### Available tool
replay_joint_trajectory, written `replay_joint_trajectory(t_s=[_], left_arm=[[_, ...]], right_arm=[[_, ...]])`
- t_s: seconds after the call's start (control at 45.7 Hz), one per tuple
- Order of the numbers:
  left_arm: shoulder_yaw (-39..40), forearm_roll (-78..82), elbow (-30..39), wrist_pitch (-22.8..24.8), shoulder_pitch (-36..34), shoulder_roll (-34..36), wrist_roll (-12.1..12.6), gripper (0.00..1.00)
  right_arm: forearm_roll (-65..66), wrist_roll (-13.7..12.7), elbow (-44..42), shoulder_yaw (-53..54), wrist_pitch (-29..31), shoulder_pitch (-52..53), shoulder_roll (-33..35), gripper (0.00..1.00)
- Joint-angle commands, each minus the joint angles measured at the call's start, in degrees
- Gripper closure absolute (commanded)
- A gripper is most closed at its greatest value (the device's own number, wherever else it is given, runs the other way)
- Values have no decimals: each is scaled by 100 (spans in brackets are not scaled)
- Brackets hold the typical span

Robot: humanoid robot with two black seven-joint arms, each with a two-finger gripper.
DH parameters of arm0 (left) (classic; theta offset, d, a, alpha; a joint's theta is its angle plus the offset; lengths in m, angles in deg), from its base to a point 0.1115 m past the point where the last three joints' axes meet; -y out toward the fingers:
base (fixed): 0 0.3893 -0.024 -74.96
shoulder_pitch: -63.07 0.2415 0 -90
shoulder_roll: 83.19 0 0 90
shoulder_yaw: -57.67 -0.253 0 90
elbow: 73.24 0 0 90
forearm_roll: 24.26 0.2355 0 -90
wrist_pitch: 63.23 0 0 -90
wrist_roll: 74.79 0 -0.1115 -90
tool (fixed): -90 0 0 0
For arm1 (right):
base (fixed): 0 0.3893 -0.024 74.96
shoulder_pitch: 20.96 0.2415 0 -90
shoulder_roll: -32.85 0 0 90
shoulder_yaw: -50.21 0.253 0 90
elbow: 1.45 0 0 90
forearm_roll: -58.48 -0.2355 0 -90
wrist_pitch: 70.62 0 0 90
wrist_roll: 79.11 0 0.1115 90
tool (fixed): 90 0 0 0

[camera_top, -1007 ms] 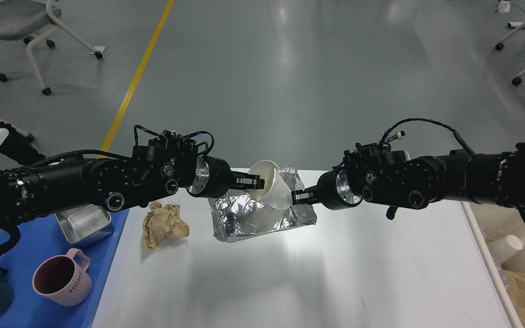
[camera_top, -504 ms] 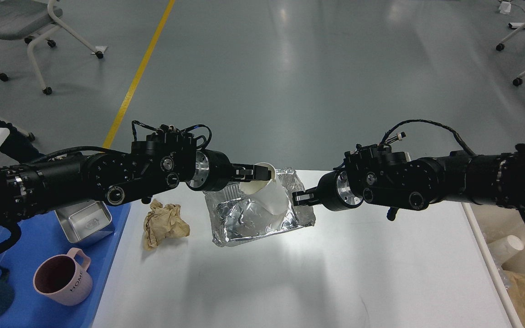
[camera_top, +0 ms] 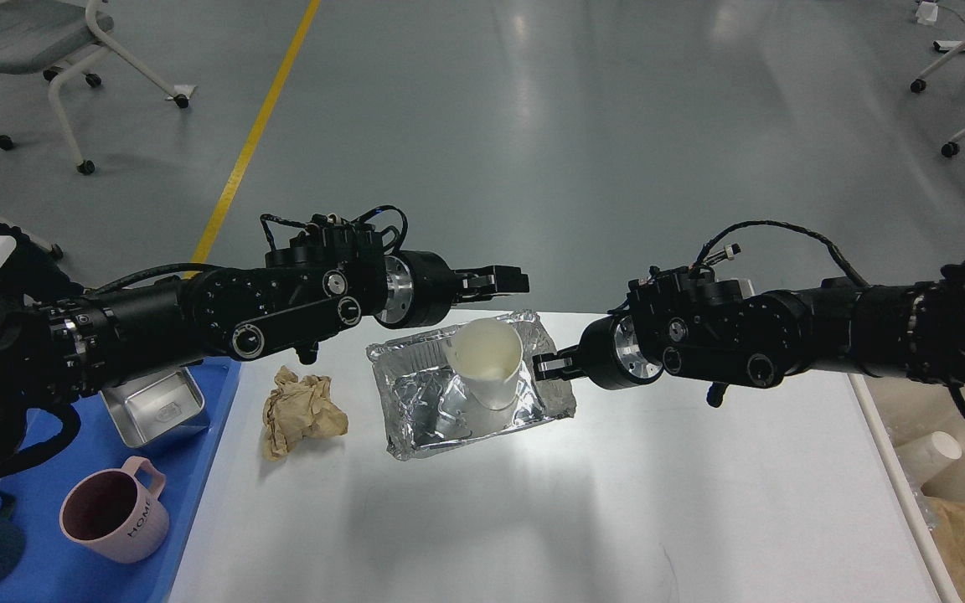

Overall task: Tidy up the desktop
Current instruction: 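Move the cup over the foil tray and drop it in, then withdraw the left gripper away from the foil tray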

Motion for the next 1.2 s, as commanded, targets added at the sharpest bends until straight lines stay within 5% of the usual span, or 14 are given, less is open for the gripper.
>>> replay_joint_trajectory(t_s=[0.0, 0.657, 1.182], left_arm=[[34, -7, -1, 3, -18, 57, -1, 36], [8, -341, 70, 354, 53, 1015, -1, 31], [-1, -323, 711, 882, 668, 3844, -141, 30]], right_arm=[[-142, 9, -5, -20, 0, 0, 16, 100], [-151, 26, -14, -143, 61, -96, 51, 100], [-151, 44, 4, -160, 105, -123, 156, 100]])
